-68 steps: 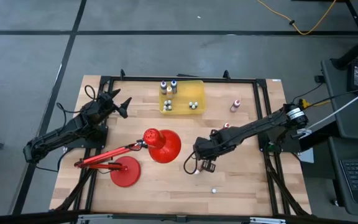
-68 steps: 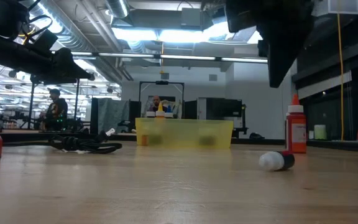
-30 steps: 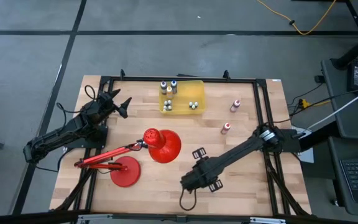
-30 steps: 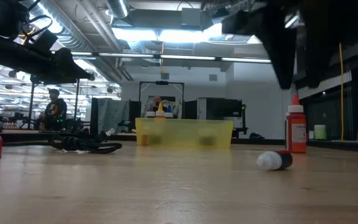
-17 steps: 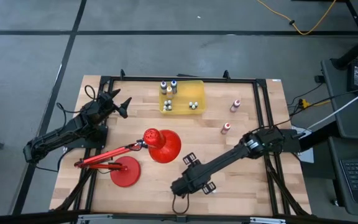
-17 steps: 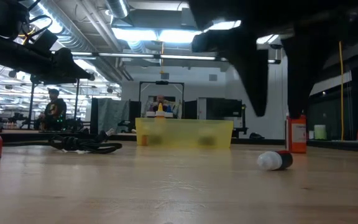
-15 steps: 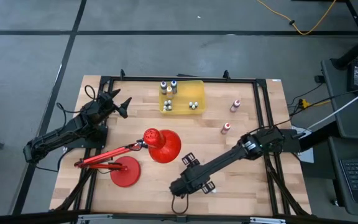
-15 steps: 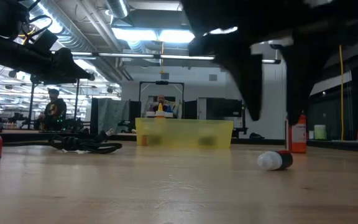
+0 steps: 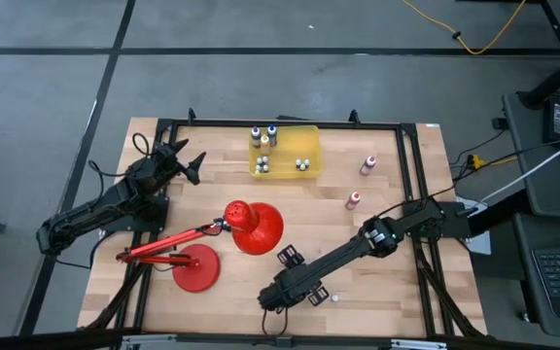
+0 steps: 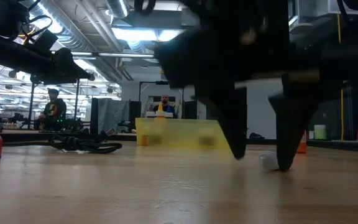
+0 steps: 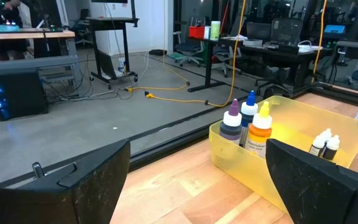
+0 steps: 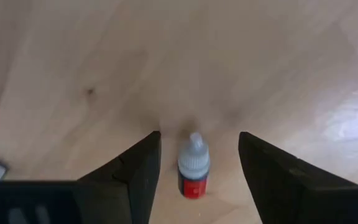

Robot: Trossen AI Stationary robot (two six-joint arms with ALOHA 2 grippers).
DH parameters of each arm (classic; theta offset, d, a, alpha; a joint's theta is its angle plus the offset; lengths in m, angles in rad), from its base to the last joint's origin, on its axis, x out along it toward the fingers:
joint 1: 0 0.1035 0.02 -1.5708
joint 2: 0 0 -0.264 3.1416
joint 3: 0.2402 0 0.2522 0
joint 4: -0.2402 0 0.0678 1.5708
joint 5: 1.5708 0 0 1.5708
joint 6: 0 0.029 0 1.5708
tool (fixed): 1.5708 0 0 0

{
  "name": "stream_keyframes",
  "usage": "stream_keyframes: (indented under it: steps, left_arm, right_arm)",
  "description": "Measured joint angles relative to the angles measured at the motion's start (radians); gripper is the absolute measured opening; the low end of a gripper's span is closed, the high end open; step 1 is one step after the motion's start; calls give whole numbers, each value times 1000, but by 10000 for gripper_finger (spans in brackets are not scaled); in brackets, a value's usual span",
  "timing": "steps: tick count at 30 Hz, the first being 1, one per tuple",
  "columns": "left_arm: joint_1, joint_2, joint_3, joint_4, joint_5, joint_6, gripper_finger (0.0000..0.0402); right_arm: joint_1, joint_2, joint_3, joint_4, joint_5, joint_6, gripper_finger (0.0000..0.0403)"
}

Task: Pick & Place food coloring
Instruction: Put the red food coloring bottle into the yellow bin

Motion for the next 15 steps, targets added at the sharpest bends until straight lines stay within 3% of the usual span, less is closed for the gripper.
stream_keyframes:
  steps: [15]
  left_arm:
    - [0, 0, 0, 0, 0, 0, 365]
  right_arm:
    - [-30, 12, -29, 5, -26, 6, 216]
